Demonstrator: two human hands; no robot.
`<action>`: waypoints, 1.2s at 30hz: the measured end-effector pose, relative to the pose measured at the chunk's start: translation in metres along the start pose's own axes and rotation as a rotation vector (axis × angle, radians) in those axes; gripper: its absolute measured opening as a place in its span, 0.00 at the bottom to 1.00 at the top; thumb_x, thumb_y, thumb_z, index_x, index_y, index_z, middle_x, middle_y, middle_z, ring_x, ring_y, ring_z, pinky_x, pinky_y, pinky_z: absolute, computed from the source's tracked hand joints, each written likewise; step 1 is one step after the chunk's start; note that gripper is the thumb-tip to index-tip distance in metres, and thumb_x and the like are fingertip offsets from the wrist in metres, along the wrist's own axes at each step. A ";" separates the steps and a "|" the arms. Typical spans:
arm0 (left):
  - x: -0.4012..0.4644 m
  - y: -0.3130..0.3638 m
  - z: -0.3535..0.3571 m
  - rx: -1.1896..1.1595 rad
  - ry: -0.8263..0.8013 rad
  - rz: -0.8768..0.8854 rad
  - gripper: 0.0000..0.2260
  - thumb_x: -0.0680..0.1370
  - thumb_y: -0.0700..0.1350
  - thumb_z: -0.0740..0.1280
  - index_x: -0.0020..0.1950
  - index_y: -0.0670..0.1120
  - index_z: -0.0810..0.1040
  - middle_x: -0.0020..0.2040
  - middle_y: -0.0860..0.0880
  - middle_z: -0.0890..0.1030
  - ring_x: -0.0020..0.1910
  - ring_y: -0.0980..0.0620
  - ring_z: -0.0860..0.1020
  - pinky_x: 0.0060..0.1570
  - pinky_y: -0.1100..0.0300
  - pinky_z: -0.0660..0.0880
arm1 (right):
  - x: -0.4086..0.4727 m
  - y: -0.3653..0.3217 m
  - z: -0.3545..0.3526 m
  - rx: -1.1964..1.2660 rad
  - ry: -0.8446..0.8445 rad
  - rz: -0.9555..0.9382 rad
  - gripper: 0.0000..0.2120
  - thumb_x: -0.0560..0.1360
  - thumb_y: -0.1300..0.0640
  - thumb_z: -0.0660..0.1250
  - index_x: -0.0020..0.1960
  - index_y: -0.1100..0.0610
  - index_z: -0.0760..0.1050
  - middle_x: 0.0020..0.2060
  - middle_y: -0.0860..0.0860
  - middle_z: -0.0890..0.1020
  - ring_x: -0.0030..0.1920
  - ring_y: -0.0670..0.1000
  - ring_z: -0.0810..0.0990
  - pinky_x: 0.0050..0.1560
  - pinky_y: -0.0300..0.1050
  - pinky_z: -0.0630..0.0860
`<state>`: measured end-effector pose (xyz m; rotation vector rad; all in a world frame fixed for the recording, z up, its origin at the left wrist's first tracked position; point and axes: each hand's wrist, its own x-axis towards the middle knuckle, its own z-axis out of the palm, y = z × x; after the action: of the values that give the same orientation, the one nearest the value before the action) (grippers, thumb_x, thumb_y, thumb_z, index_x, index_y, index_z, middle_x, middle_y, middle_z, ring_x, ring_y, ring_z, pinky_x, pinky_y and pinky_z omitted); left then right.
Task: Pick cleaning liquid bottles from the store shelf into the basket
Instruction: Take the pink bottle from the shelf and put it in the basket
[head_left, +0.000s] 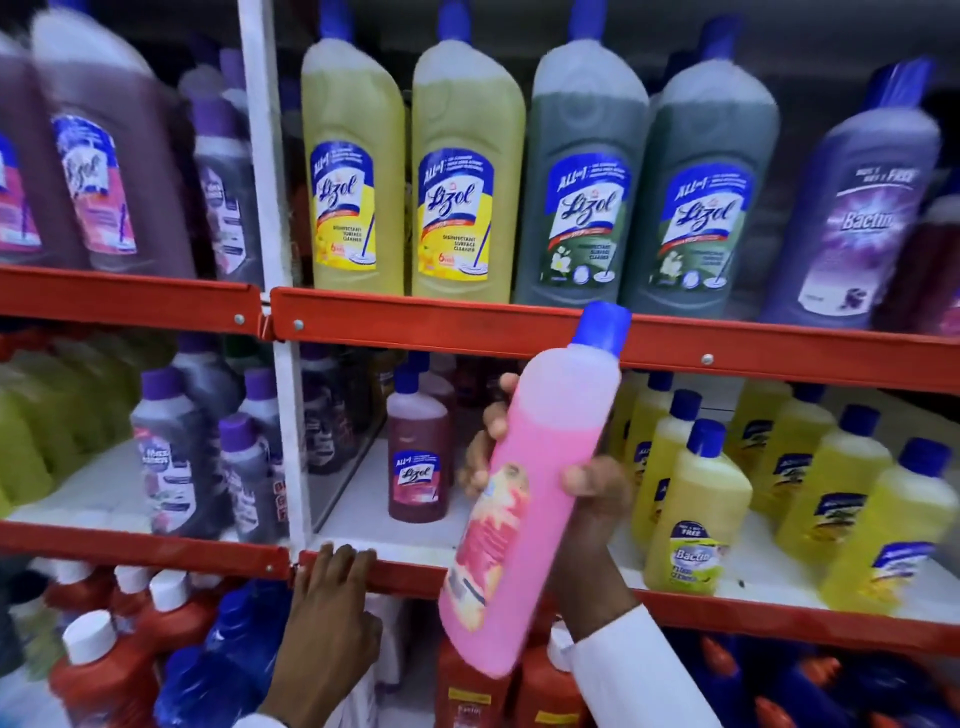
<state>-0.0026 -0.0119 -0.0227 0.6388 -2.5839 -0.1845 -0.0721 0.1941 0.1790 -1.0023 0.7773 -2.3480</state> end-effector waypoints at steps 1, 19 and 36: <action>0.000 0.000 0.000 0.006 -0.002 -0.002 0.30 0.60 0.44 0.70 0.63 0.46 0.73 0.59 0.45 0.78 0.65 0.38 0.72 0.65 0.36 0.70 | -0.001 0.000 0.004 -0.060 0.030 -0.024 0.23 0.53 0.56 0.78 0.48 0.59 0.81 0.33 0.55 0.81 0.30 0.55 0.78 0.30 0.42 0.76; -0.062 0.126 -0.059 -0.584 -0.282 0.289 0.33 0.65 0.48 0.75 0.67 0.55 0.68 0.61 0.57 0.76 0.57 0.67 0.73 0.56 0.71 0.68 | -0.100 0.006 -0.096 -0.885 0.384 -0.043 0.43 0.53 0.46 0.84 0.64 0.48 0.70 0.58 0.49 0.81 0.57 0.51 0.82 0.55 0.54 0.82; -0.189 0.206 0.192 -0.807 -0.533 -0.210 0.26 0.60 0.45 0.72 0.58 0.52 0.80 0.52 0.62 0.83 0.51 0.58 0.82 0.52 0.58 0.79 | -0.262 0.045 -0.279 -1.337 0.100 0.604 0.22 0.59 0.56 0.82 0.52 0.48 0.82 0.47 0.44 0.87 0.46 0.32 0.79 0.52 0.35 0.75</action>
<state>-0.0292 0.2615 -0.2205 0.5846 -2.5569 -1.5446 -0.1114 0.4075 -0.1389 -0.8414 2.3901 -1.1726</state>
